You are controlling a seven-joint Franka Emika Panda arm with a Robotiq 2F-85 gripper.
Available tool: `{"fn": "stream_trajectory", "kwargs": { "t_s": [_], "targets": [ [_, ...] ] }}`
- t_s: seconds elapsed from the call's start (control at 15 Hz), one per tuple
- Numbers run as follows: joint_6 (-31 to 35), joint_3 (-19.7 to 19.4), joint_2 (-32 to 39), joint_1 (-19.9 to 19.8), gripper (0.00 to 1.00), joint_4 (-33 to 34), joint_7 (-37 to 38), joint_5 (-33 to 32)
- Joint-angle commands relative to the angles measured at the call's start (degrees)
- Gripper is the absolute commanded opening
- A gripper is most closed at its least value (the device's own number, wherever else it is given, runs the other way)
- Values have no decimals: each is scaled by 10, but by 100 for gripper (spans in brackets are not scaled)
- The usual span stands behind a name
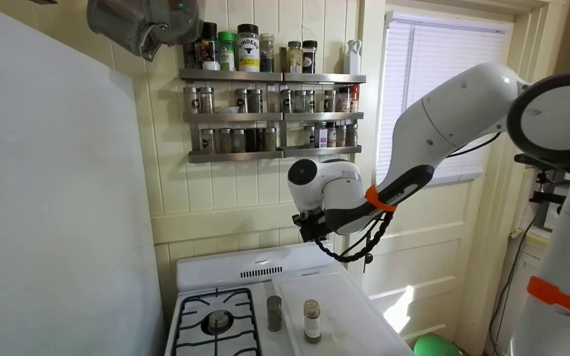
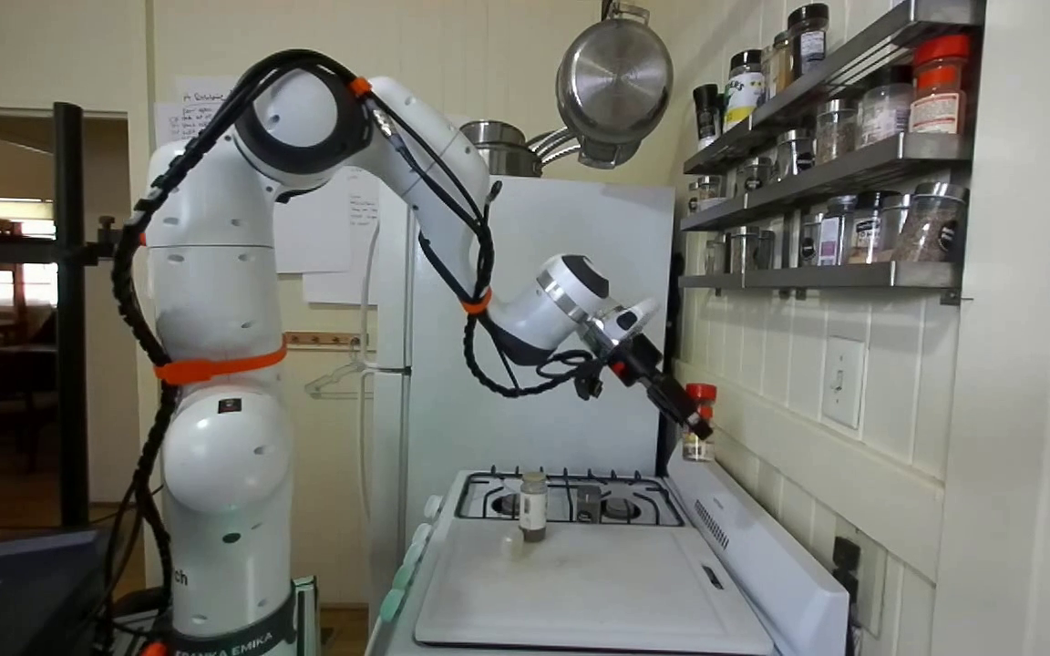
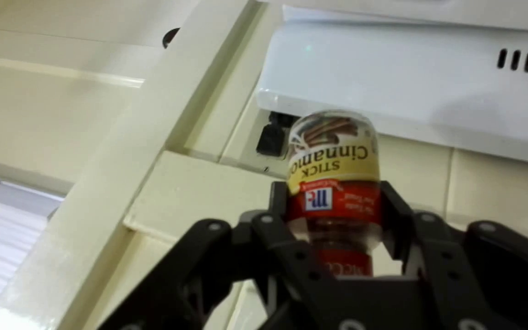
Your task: Put the orange bottle on the shelf
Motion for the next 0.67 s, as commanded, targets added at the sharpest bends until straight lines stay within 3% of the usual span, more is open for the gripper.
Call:
{"fn": "stream_trajectory", "kwargs": {
  "t_s": [0.0,0.27,0.33,0.6],
  "targets": [
    [-66,32,-70,-13,24,-23,25,-7],
    [-123,49,-116,-18,24,-14,26,2],
    [-99,45,-88,-17,49,-3,11,3],
    [-111,47,-111,-20,49,-5,11,3]
  ]
}}
